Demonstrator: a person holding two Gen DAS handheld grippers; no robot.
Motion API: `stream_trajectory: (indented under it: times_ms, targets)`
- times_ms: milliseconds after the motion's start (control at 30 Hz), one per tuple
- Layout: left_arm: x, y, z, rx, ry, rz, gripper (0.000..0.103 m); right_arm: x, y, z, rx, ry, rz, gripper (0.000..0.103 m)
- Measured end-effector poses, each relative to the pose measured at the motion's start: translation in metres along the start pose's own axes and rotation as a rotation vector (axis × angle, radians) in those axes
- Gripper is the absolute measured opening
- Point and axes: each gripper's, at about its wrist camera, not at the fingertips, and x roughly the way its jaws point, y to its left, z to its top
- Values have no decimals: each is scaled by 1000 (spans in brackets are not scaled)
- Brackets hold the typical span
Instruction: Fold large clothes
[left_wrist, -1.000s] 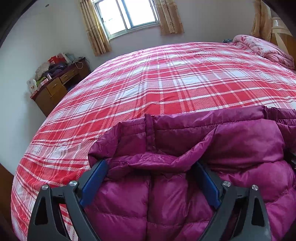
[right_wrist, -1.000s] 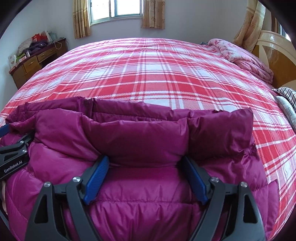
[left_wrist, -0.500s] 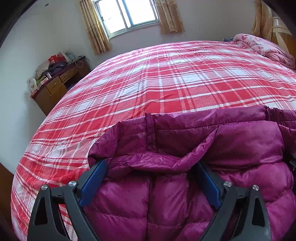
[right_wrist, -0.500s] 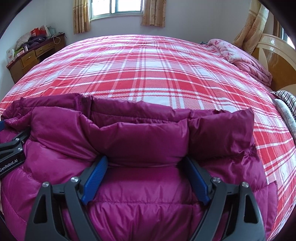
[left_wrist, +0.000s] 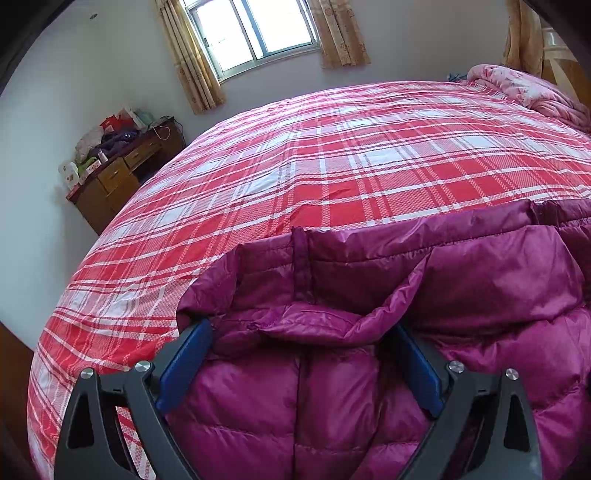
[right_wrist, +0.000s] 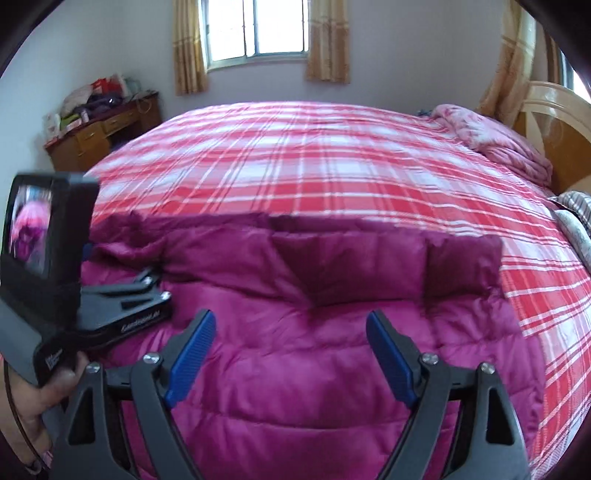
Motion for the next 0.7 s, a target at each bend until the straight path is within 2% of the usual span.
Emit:
stream_trajectory:
  times_ms: [233,700]
  targets:
    - [0,0,0,-3,3,-1,97,26,-1,-2,5,53,-17,87]
    - [-1,-2,0,3,1,8,97,30,7,-5,-23,74,-55,89]
